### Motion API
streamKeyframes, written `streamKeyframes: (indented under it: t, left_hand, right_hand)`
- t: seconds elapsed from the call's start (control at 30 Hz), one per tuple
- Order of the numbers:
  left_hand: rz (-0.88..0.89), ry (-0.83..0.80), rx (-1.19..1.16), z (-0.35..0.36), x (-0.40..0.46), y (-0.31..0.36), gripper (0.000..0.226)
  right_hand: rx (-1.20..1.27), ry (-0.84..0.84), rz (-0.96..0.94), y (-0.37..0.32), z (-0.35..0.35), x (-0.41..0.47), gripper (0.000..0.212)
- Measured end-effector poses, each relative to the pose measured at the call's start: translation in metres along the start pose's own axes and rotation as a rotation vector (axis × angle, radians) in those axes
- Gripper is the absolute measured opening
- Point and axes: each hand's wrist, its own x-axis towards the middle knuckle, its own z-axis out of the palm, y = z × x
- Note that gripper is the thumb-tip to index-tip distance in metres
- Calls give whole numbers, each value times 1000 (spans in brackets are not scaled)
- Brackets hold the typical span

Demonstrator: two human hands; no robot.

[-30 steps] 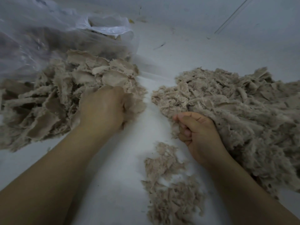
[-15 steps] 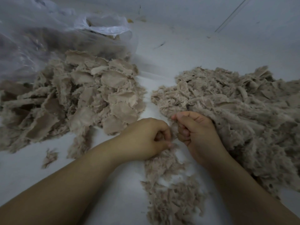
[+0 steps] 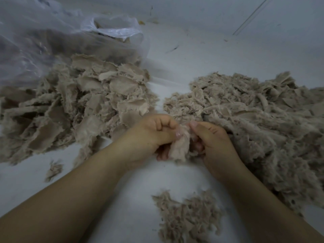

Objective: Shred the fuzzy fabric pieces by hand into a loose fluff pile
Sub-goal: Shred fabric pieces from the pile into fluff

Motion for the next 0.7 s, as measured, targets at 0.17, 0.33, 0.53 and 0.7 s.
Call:
streamKeyframes:
  t: [0.17, 0.33, 0.53, 0.7]
  left_hand:
    - [-25, 59, -160, -1, 5, -1, 15]
    - [-21, 71, -54, -1, 6, -3, 22]
    - [60, 283, -97, 6, 11, -10, 15]
    - [68, 208, -209, 0, 10, -10, 12]
  right_hand:
    - [39, -184, -27, -1, 1, -2, 24]
    - [-12, -113, -5, 3, -2, 0, 25]
    - [-57, -129, -27, 5, -5, 2, 22]
    - [9, -149, 19, 3, -5, 3, 10]
